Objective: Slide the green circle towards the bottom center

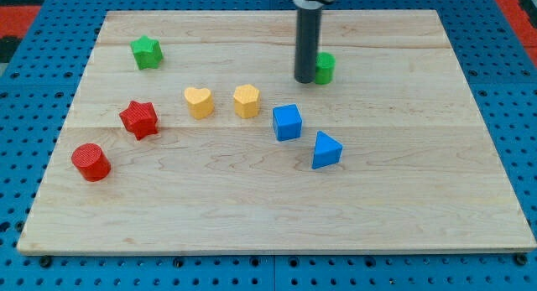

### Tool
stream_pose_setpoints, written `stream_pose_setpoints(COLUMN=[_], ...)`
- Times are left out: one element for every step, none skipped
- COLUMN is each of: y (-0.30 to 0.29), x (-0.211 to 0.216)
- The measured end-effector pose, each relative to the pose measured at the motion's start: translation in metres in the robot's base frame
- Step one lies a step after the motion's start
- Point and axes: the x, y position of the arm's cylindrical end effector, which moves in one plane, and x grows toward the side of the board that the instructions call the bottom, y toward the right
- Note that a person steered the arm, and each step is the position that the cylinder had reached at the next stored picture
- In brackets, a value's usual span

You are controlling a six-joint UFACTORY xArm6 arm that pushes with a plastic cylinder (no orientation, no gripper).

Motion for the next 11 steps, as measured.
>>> stream_pose_setpoints(y=[0.0,0.017,0.033,0.078,0.102,0.08,0.135,0.171,0.117,0.118,0.102], x=[-0.027,-0.034,-0.048,-0.018,0.047,0.019,-0.001,0.052,0.097,0.092,0.124])
